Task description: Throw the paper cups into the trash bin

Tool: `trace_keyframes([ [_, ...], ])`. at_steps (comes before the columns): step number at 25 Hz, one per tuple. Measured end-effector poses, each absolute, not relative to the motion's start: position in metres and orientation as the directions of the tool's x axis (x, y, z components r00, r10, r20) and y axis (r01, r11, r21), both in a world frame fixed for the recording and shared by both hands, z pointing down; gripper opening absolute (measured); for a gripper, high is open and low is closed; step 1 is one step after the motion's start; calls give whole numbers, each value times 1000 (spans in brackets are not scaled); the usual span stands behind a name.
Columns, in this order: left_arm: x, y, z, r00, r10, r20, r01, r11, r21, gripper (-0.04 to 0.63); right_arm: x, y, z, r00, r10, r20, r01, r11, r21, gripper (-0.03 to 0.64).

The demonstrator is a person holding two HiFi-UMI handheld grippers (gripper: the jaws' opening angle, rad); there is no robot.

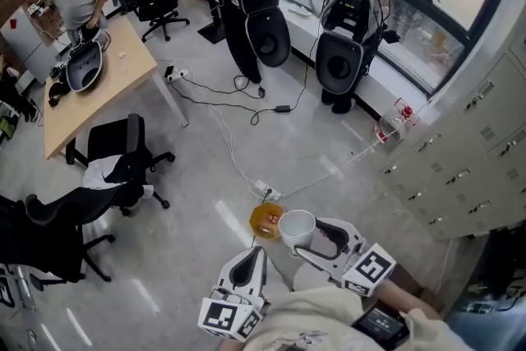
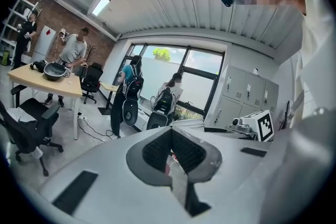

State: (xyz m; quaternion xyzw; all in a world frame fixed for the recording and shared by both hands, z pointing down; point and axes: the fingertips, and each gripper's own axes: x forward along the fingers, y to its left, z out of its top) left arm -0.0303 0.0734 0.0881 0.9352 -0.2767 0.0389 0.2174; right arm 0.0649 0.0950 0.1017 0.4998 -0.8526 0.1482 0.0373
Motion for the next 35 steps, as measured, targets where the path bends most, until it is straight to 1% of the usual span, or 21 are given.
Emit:
trace_keyframes([
  [9, -30, 5, 112, 792, -558, 248, -609, -698, 377, 5, 94, 22, 134, -513, -811, 282, -857, 464, -226, 287],
  [14, -22, -16, 151, 738, -604, 300, -672, -620, 406, 5, 102, -2, 168, -557, -761, 332, -830, 512, -220, 285],
  [18, -12, -35, 190, 712, -622, 325, -698, -580, 420, 5, 102, -23, 205, -584, -713, 389, -808, 556, -193, 285],
  [25, 8, -45, 281, 664, -638, 389, -743, -504, 440, 5, 99, -42, 306, -618, -594, 515, -756, 629, -182, 284],
  [35, 7, -59, 445, 584, -683, 439, -802, -401, 443, 5, 82, -60, 489, -641, -469, 607, -697, 687, -205, 282],
])
